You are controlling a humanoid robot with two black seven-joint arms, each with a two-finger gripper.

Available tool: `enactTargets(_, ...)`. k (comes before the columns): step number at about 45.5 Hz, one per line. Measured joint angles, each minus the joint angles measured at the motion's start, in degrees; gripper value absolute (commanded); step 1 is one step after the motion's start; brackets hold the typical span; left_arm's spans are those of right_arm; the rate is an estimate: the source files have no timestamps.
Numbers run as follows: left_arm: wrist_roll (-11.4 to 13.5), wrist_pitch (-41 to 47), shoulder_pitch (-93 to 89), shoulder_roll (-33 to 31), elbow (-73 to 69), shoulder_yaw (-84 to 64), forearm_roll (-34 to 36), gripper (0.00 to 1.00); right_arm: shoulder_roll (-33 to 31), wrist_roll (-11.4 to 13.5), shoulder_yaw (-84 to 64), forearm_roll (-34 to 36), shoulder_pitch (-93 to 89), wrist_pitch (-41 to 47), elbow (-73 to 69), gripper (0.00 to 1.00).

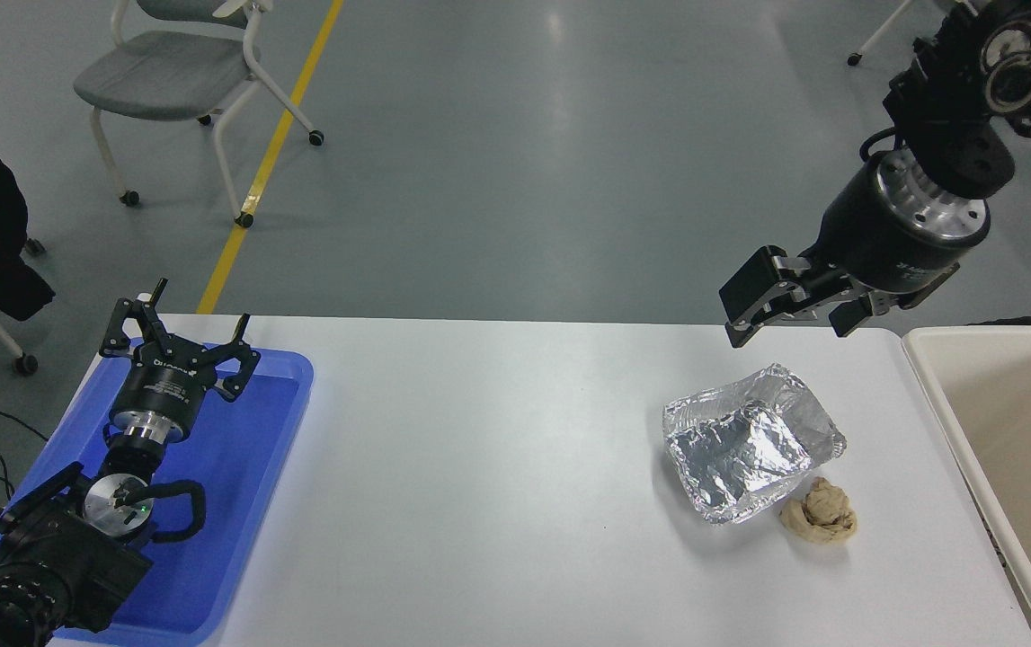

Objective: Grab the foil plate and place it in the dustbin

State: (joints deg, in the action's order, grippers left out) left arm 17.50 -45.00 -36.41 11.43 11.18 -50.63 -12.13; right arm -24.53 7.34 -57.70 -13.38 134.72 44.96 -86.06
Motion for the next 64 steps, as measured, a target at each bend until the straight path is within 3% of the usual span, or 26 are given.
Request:
enactTargets(15,-0.01,0.00,-0.05,0.00,0.00,0.00,0.00,1.00,1.01,0.09,-0.68,-0.67,-1.20,0.03,0.44,1.00)
enactTargets(29,-0.02,0.00,-0.07,-0.01,0.02,0.00,0.00,1.00,-0.44,0.11,-0.82,-5.48,-10.64,-2.76,5.83,1.00)
enactTargets(49,-0.02,0.00,-0.06,-0.07,0.02,0.00,0.00,1.00,-1.17,-0.38,9.40,-10.83,-39.13,-8.34,33.35,1.00)
enactTargets(64,-0.01,0.00,-0.06,-0.08,0.01,0.00,0.00,1.00,2.83,-0.63,21.79,-20.45,-59.87,-20.01,49.15,1.00)
